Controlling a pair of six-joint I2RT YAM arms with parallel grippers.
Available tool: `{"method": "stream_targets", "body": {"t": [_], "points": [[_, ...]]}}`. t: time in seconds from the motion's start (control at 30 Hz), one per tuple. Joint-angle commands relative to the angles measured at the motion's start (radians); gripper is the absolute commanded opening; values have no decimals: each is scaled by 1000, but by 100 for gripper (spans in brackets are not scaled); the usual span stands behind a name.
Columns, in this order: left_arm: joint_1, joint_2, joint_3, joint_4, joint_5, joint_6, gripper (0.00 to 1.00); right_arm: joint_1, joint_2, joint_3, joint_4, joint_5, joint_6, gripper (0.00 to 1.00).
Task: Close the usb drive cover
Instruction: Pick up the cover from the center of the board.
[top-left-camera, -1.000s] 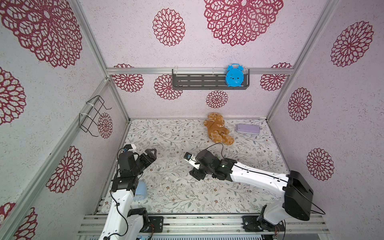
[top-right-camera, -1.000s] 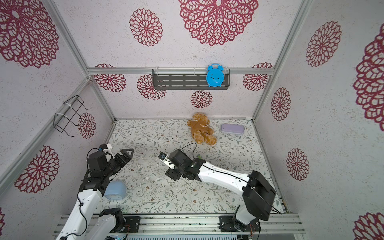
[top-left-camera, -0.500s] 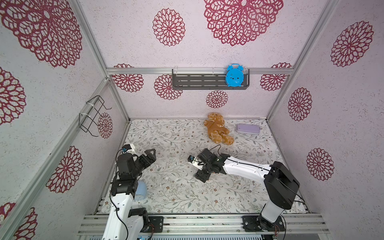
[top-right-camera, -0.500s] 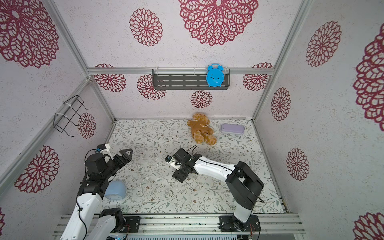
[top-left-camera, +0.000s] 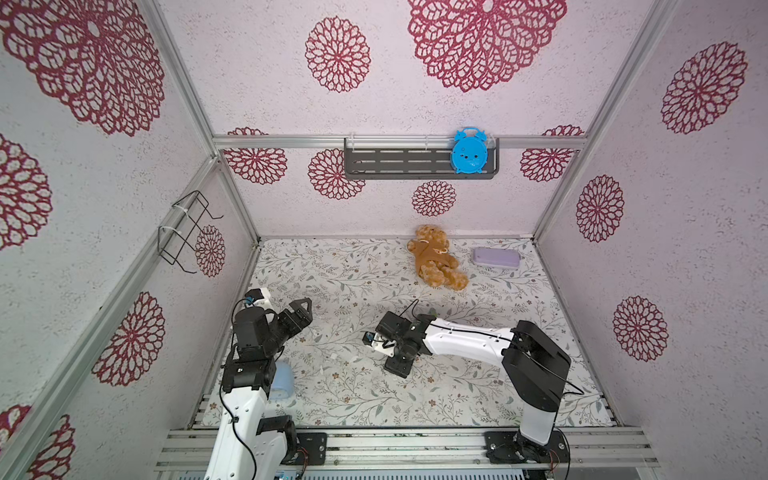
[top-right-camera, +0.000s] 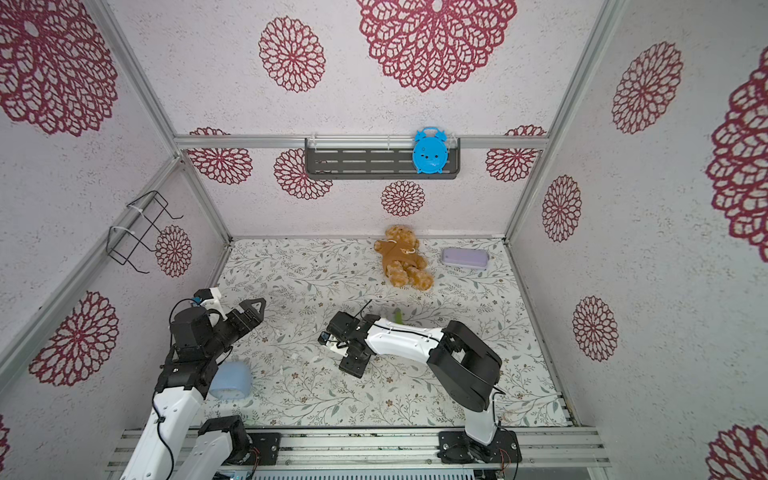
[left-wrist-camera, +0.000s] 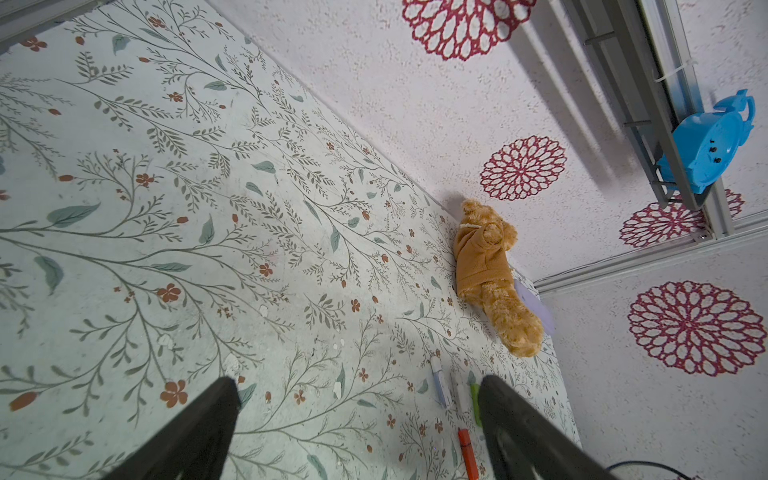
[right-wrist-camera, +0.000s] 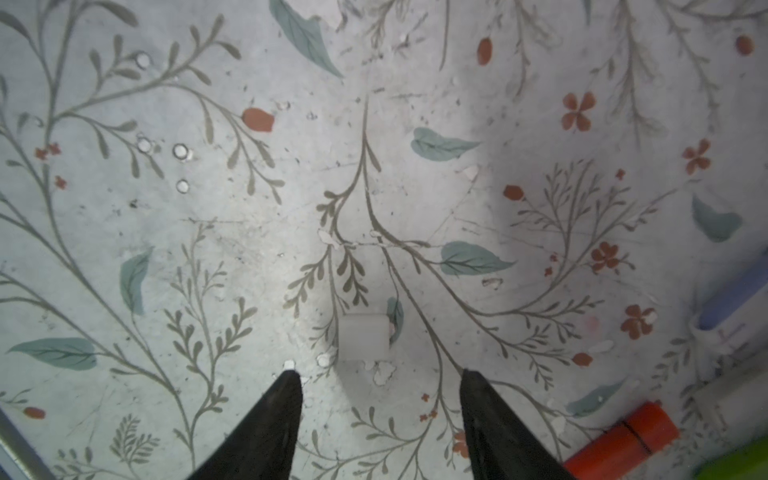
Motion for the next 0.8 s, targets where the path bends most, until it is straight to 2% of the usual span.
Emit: {"method": "stream_targets", "body": {"t": [0.0, 0.17, 0.77], "points": [[6, -4, -14, 18, 4, 15, 94, 5, 1, 2, -24, 15, 25, 61], [6, -2, -15, 18, 4, 15, 94, 5, 22, -3, -10, 11, 23, 55], [6, 16, -19, 24, 7, 13, 94, 6, 77, -33, 30, -33, 22, 46]]}}
